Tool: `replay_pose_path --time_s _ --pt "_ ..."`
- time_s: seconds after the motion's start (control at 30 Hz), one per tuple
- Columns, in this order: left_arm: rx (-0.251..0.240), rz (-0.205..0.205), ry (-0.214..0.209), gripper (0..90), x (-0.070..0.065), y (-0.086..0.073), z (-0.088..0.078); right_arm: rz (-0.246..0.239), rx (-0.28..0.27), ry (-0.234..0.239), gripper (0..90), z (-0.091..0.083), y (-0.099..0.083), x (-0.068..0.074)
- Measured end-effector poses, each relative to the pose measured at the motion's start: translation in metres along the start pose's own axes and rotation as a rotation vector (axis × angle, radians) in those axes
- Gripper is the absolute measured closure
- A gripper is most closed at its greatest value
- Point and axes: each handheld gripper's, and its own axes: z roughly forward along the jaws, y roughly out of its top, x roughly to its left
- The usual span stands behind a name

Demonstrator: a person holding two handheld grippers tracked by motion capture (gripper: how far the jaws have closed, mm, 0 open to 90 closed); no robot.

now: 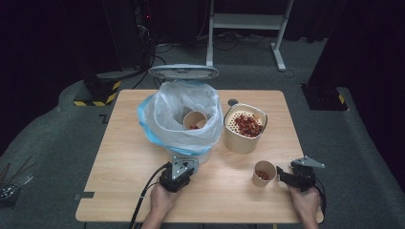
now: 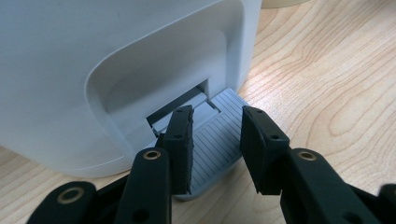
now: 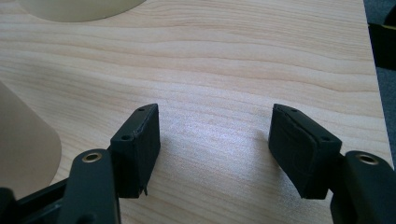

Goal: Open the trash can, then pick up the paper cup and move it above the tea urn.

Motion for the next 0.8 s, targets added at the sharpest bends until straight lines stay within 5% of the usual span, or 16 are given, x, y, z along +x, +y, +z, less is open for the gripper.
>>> replay_pose_path --time_s 0.1,0.27,0.8 --pt "0.0 0.001 0.001 64.6 0.0 0.0 0.0 -0.002 0.0 0.014 34.1 0.0 0.0 -0.002" --pt "0.0 0.0 0.002 64.5 0.0 0.0 0.0 0.058 -0.043 -0.045 33.1 -0.008 -0.005 -0.005" --pt "0.006 -0.003 0.006 63.2 0.0 0.0 0.0 0.056 -0.119 -0.028 29.4 -0.047 -0.025 0.01"
